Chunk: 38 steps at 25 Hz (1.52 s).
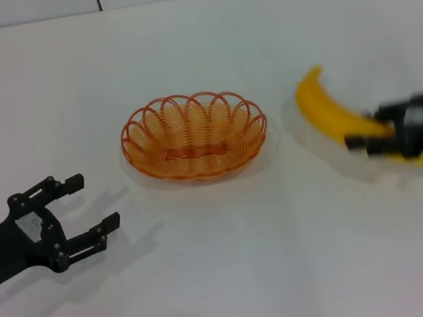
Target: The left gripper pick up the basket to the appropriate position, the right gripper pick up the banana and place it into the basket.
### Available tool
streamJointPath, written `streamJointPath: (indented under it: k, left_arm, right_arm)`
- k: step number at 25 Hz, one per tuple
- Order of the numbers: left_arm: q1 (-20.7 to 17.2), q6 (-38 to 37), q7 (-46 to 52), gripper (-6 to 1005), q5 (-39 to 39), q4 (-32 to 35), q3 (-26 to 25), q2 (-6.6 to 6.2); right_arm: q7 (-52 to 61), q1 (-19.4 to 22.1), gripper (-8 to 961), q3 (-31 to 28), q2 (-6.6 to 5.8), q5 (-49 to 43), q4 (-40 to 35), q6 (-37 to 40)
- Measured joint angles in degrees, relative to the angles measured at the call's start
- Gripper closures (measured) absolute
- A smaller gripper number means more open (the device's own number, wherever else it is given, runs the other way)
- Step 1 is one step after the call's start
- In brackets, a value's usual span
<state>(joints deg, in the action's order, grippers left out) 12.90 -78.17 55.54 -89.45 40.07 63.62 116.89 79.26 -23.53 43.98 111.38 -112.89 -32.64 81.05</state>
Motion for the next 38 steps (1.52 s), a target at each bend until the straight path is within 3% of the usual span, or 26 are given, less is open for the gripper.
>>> streamJointPath:
  k: [4, 8, 12, 17, 20, 27, 31, 34, 38]
  left_arm:
    - [0.05, 0.14, 0.69, 174, -0.11, -0.45, -0.12, 0.02]
    - [1.78, -0.04, 2.54, 173, -0.24, -2.94, -0.67, 0.00]
    - [4.41, 0.21, 2.76, 173, -0.59, -5.65, -0.69, -0.02]
    - [7.61, 0.40, 2.91, 174, -0.65, -8.85, -0.42, 0.00]
    - [8.96, 0.27, 3.61, 174, -0.97, -9.95, -0.14, 0.00]
    - [9.21, -0.03, 3.69, 174, -1.02, -10.27, -0.10, 0.00]
    - [8.64, -0.06, 3.72, 173, -0.97, -10.28, -0.49, -0.16]
    - [7.78, -0.06, 3.74, 173, -0.83, -10.11, -0.66, -0.24]
    - [7.22, -0.07, 3.52, 173, -0.83, -9.96, -0.74, -0.34]
  right_arm:
    - [-3.60, -0.90, 450, 0.68, 0.67, 9.18, -0.60, 0.80]
    - [-9.96, -4.51, 436, 3.07, 3.22, 11.69, -0.61, 2.57]
    - [-13.42, -9.47, 422, 9.32, 5.20, 12.22, 1.51, -1.00]
    - [-15.03, -16.94, 405, 18.54, 5.67, 14.43, 9.00, -9.91]
    - [-15.04, -18.45, 395, 22.15, 5.86, 15.82, 10.52, -13.60]
    - [-14.47, -18.19, 371, 25.07, 5.90, 19.45, 10.68, -15.37]
    - [-14.50, -16.66, 357, 24.92, 5.54, 23.26, 9.20, -10.28]
    - [-14.58, -12.95, 292, 24.32, 5.01, 24.98, 4.56, -6.14]
    - [-14.48, -5.37, 206, 20.65, 3.20, 25.18, -1.45, -0.90]
